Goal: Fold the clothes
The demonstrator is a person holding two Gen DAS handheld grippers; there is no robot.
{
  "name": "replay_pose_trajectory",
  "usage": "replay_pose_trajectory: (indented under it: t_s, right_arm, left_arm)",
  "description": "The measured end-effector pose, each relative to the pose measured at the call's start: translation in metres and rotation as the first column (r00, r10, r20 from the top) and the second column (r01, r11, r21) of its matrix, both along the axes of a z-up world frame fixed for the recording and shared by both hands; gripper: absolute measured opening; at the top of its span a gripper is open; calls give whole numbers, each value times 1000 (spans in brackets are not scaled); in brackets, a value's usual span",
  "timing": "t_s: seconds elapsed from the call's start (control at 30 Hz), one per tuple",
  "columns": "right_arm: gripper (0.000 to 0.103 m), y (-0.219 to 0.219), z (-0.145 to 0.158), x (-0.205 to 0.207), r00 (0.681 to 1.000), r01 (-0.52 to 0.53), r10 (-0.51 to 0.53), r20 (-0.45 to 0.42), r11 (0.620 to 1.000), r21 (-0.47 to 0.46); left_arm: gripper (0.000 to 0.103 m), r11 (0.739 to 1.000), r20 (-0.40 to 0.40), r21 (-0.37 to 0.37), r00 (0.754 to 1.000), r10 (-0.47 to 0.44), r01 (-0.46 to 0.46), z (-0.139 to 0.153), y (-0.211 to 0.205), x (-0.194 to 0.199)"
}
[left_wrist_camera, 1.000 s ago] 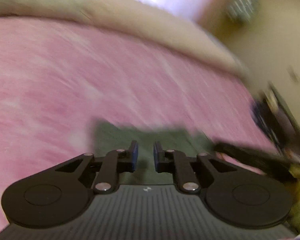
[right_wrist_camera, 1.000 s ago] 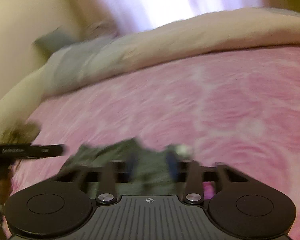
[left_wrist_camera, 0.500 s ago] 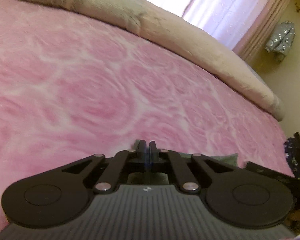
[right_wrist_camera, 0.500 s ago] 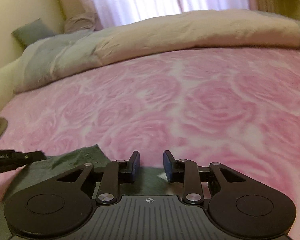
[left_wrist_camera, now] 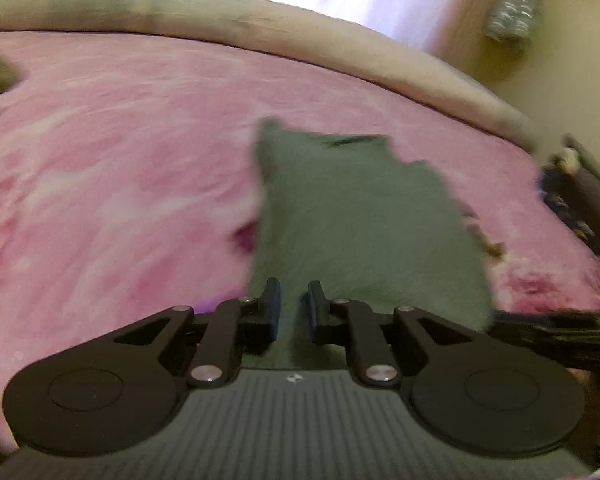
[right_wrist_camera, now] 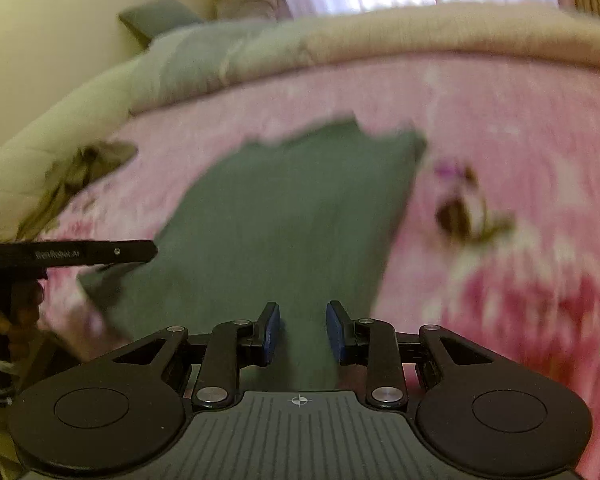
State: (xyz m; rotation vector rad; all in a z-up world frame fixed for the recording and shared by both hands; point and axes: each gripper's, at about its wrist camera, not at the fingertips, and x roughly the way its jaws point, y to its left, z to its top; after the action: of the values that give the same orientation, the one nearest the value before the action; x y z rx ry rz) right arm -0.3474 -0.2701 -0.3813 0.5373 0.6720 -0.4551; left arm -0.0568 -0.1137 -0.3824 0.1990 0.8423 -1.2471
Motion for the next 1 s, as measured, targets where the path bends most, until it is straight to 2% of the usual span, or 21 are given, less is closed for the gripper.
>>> replay_pose_trajectory:
  t_s: [0.07, 0.13, 0.23, 0.3, 0.37, 0.4, 0.47, 0.5, 0.53, 0.57, 0.63, 0.73, 0.8, 0.83, 0.87, 0.9, 0.93, 1.0]
  right_arm:
    - [30, 12, -1, -12, 1000, 10, -10, -2, 1000, -8]
    - [30, 19, -2, -21, 998, 18, -18, -59, 1000, -11]
    - [30, 24, 0, -38, 999, 34, -32, -44, 999, 32]
    - [30, 26, 3, -49, 998, 62, -60, -30, 996, 72]
    - [30, 24, 5, -58, 995, 98, -97, -12, 988, 123]
    - [30, 21, 7, -64, 992, 121, -125, 15, 978, 169]
    - [33, 14, 10, -77, 980, 163, -187, 69, 951, 262]
    - [56, 9, 10, -82, 969, 186, -228, 99, 929, 320]
    - [72, 4, 9, -88, 954, 207, -272, 126, 902, 379]
    - [79, 0, 8, -91, 938, 219, -311, 153, 875, 432]
    - [79, -8, 5, -92, 915, 215, -358, 186, 824, 525]
    - [74, -21, -4, -82, 899, 231, -409, 157, 748, 622]
    - [60, -24, -10, -73, 902, 238, -409, 136, 736, 634]
    - [59, -25, -13, -68, 903, 242, -409, 128, 734, 635]
    - [54, -26, -16, -64, 904, 247, -410, 120, 732, 635]
    - [30, -27, -18, -60, 908, 251, -406, 105, 727, 639]
    - [18, -27, -20, -56, 912, 255, -401, 89, 722, 643]
    - [8, -27, -24, -52, 910, 267, -407, 72, 711, 650]
  left_arm:
    - [23, 995, -86, 2, 991, 100, -100, -5, 23, 5]
    - [22, 985, -153, 15, 973, 172, -171, -8, 42, 9]
    - [23, 972, -159, 27, 959, 233, -232, -3, 63, 5]
    - [20, 959, -225, 25, 933, 282, -284, 1, 76, 5]
    - [22, 946, -332, 17, 891, 310, -323, 4, 86, 5]
    - [24, 942, -404, 5, 861, 310, -337, 2, 90, 5]
    - [38, 931, -536, 1, 785, 310, -366, -5, 92, 4]
    - [39, 925, -603, 0, 738, 304, -381, -10, 93, 3]
    - [39, 918, -649, 2, 698, 302, -396, -16, 92, 2]
    - [39, 911, -679, 10, 666, 308, -411, -21, 90, 1]
    - [40, 900, -702, 15, 636, 321, -437, -30, 83, -2]
    - [39, 888, -680, 39, 639, 359, -457, -41, 71, -2]
    - [37, 874, -697, 31, 616, 366, -484, -46, 70, -1]
    - [35, 872, -699, 30, 614, 367, -488, -47, 69, 0]
    - [20, 873, -694, 28, 619, 368, -487, -47, 68, 0]
    - [8, 879, -684, 24, 633, 362, -477, -47, 67, 2]
    - [2, 885, -674, 20, 647, 356, -465, -47, 65, 4]
    - [1, 896, -672, -5, 665, 326, -444, -39, 64, 15]
